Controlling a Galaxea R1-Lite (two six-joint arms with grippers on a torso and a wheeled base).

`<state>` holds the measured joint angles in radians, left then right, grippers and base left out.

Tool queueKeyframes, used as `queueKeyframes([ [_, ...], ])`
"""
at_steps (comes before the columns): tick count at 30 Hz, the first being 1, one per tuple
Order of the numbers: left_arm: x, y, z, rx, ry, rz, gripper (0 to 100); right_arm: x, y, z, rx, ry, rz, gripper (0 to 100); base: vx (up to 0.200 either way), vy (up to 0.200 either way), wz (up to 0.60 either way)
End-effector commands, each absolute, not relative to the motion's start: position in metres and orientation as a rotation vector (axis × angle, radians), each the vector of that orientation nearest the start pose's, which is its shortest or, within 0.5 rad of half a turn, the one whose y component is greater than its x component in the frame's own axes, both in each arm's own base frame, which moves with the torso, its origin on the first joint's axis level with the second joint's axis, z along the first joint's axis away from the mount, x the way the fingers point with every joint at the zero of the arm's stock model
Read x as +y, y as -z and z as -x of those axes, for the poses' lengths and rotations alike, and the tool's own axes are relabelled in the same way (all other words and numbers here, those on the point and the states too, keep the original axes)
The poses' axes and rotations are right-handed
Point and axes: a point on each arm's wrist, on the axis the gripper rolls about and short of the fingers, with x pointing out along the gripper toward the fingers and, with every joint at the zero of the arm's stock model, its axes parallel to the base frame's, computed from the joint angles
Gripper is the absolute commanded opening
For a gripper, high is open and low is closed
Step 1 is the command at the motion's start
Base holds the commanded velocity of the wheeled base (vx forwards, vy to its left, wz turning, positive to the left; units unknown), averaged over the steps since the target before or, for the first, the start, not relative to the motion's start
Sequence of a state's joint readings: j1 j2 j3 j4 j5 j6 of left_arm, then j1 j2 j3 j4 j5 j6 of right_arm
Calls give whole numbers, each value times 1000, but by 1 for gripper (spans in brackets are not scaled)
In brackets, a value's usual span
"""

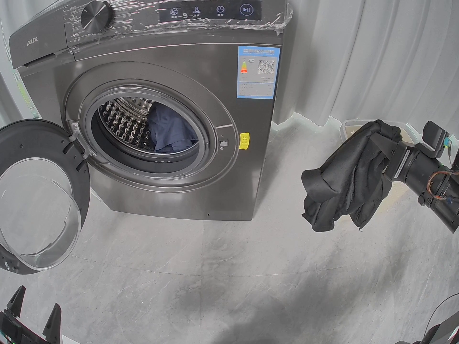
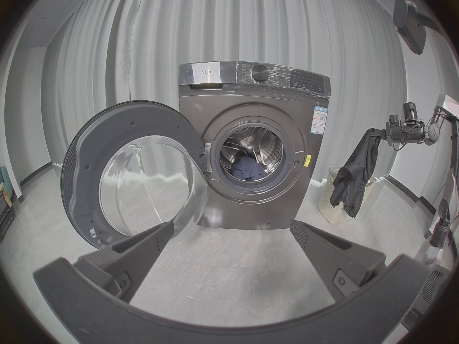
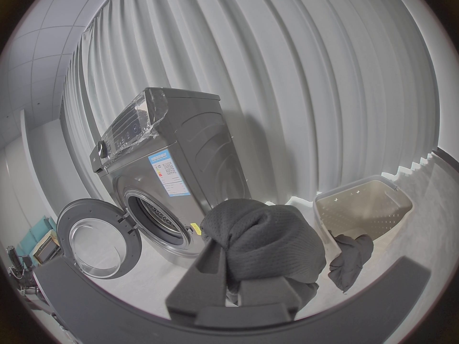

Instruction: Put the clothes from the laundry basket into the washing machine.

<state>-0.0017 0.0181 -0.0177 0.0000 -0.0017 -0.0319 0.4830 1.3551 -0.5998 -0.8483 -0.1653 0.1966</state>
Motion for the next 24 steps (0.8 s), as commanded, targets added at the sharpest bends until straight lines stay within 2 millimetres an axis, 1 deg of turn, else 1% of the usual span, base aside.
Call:
queueKeyframes([
  [1,0,-76,23,0,3,32,100,98,-238,-193,-57,-328,-225,0,0,200,0],
  [9,0,-76,23,2,2,32,100,98,-238,-193,-57,-331,-225,0,0,200,0],
  [18,0,-76,23,0,2,32,100,99,-237,-193,-54,-334,-224,0,0,0,0],
  [24,0,-76,23,2,2,34,100,99,-236,-192,-49,-337,-221,0,-200,0,0],
])
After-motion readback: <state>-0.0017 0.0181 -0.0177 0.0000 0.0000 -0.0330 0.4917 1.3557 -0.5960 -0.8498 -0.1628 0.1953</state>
